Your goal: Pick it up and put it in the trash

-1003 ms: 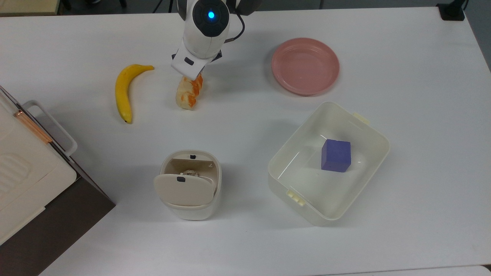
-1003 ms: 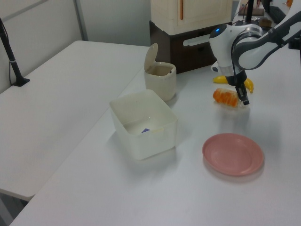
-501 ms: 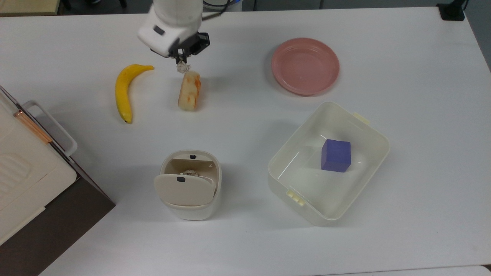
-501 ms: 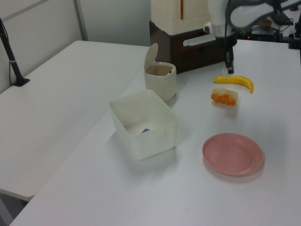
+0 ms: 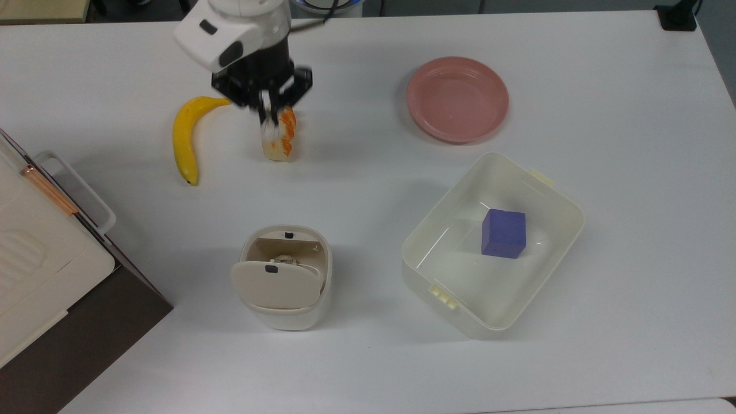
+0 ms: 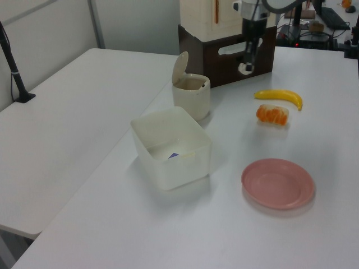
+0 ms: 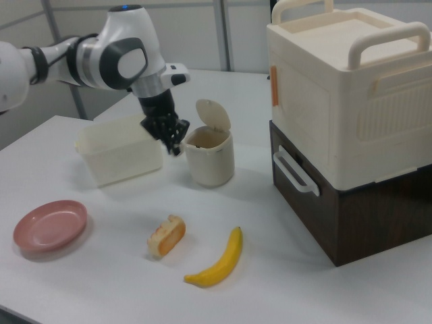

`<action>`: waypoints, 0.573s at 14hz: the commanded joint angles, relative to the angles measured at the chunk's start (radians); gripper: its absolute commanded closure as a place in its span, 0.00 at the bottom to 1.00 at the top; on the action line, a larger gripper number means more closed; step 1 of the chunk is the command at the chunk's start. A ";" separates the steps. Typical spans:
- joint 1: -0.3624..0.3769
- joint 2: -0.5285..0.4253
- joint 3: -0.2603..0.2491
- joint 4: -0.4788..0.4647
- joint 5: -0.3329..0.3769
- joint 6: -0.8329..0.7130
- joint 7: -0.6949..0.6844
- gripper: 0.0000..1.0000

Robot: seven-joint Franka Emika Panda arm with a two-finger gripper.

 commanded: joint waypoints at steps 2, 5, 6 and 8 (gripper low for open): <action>0.013 0.089 -0.004 0.044 0.007 0.246 0.245 1.00; 0.011 0.179 -0.004 0.117 0.007 0.392 0.306 1.00; 0.011 0.200 -0.004 0.137 0.006 0.404 0.332 1.00; 0.010 0.236 -0.005 0.166 0.003 0.449 0.357 1.00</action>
